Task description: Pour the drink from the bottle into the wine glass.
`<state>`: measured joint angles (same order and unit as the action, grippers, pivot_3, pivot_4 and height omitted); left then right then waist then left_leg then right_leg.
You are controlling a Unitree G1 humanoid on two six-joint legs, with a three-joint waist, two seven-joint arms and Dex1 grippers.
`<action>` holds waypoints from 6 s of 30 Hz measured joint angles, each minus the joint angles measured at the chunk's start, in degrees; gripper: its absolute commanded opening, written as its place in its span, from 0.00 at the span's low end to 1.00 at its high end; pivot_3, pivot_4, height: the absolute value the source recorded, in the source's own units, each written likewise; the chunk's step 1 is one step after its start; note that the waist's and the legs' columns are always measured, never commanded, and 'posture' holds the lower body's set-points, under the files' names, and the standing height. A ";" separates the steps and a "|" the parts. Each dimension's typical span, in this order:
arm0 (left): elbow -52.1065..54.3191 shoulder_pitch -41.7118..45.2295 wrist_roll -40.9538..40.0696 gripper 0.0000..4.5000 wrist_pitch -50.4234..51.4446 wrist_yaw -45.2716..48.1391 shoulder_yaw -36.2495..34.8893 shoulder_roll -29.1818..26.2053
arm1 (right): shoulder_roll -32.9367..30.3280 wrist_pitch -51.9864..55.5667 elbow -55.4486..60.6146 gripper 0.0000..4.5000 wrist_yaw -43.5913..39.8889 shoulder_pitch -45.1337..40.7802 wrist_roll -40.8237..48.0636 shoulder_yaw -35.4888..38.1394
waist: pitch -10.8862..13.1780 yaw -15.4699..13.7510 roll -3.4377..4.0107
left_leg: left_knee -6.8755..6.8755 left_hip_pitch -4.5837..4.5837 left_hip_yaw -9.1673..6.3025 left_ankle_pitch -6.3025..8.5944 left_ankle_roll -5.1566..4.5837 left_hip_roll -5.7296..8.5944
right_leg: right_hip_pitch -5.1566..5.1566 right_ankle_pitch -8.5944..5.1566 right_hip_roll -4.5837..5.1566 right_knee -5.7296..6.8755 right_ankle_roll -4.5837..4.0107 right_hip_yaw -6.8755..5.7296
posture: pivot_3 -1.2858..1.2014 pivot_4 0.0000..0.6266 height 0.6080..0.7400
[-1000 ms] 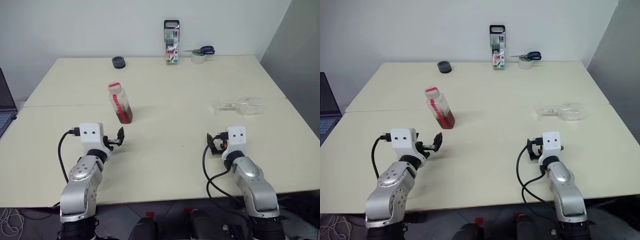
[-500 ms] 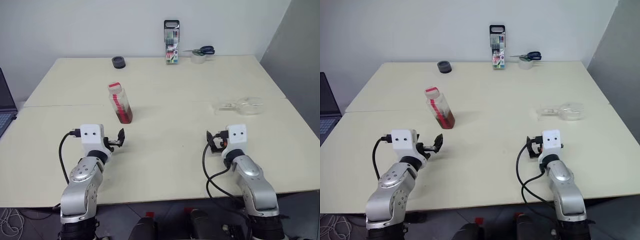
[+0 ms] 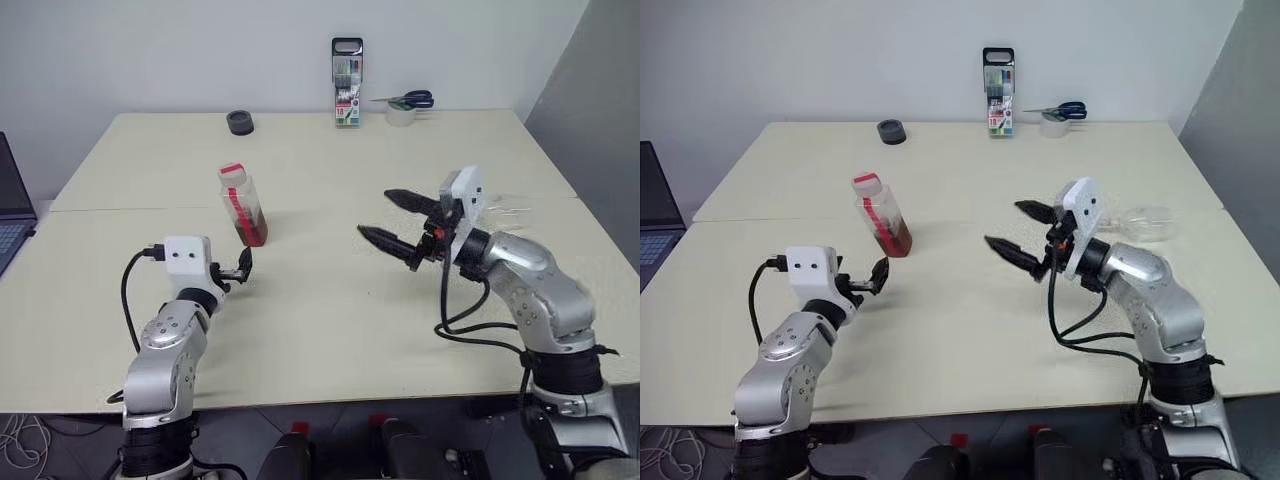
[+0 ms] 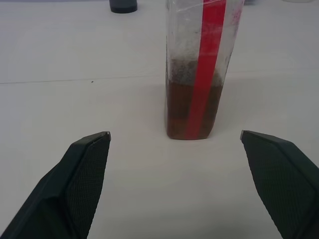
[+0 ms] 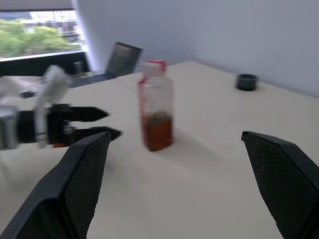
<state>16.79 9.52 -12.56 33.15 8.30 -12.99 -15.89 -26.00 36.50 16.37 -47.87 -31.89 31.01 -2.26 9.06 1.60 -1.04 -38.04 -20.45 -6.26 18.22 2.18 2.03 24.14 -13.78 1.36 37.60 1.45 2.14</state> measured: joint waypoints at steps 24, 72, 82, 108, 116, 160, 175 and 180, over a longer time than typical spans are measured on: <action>-18.99 15.86 2.46 0.99 -9.94 0.56 1.34 -0.89 | 5.67 -0.88 1.45 1.00 8.59 -0.01 -0.69 -2.24 | -0.01 -0.15 0.00 | -0.05 -0.24 -0.11 -0.03 0.05 0.06 | 0.22 0.01 0.09 0.06 0.00 0.00 | 0.52 0.24 1.00; -33.92 26.23 2.08 0.53 -18.76 5.00 1.26 -1.71 | 7.08 0.38 3.01 1.00 11.94 -0.54 -0.03 -2.03 | -0.01 -0.08 -0.01 | -0.06 -0.31 -0.09 -0.03 0.05 0.12 | 0.37 0.02 0.14 0.13 0.00 0.01 | 0.52 0.24 1.00; -33.93 26.22 1.82 0.41 -18.75 4.96 1.25 -1.71 | 7.18 0.39 3.01 1.00 12.58 -0.54 -0.03 -2.01 | -0.01 -0.07 -0.01 | -0.07 -0.35 -0.07 -0.03 0.05 0.13 | 0.43 0.02 0.15 0.17 0.00 0.01 | 0.52 0.24 1.00; -6.28 25.08 -18.80 0.41 8.04 39.86 14.38 -11.85 | 1.85 13.75 4.08 1.00 11.48 -8.67 12.75 3.12 | 0.00 0.37 0.01 | -0.06 -0.39 0.10 -0.02 0.02 0.11 | 0.58 0.02 0.05 0.32 0.00 0.05 | 0.52 0.24 1.00; -9.34 28.52 -18.19 0.41 7.33 42.48 16.07 -12.07 | 2.64 15.33 7.07 1.00 14.46 -9.42 15.05 3.28 | 0.00 0.23 0.01 | -0.09 -0.41 0.09 -0.03 0.02 0.11 | 0.59 0.02 0.06 0.32 0.00 0.05 | 0.52 0.24 1.00; -9.77 29.30 -17.48 0.41 2.58 42.39 17.10 -11.05 | 7.41 12.41 4.63 0.41 18.97 -8.96 8.97 0.86 | 0.00 0.24 0.01 | -0.10 -0.43 0.12 -0.03 0.02 0.12 | 0.67 0.02 0.07 0.37 -0.01 0.09 | 0.52 0.24 1.00; -1.75 28.14 -20.76 0.41 4.66 49.04 16.41 -15.23 | -3.04 -3.39 -30.33 0.41 -34.02 -32.67 2.83 -10.24 | 0.07 0.70 0.08 | -0.11 -0.43 0.22 -0.03 -0.02 0.07 | 0.68 0.02 0.00 0.38 -0.01 0.09 | 0.52 0.24 1.00; -1.85 28.12 -20.65 0.41 6.57 47.28 16.12 -14.74 | -0.80 -9.27 -37.45 0.64 -38.06 -34.59 -0.72 -10.69 | 0.07 0.48 0.08 | -0.13 -0.51 0.23 -0.04 0.01 0.10 | 0.82 0.02 0.10 0.40 -0.01 0.11 | 0.52 0.24 1.00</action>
<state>14.94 37.65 -33.21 39.72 55.58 3.12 -30.63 -26.80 27.23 -21.08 -85.93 -66.48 30.29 -12.95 9.13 2.08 -0.97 -38.18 -20.97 -6.04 18.18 2.19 2.13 24.96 -13.75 1.46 38.00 1.44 2.25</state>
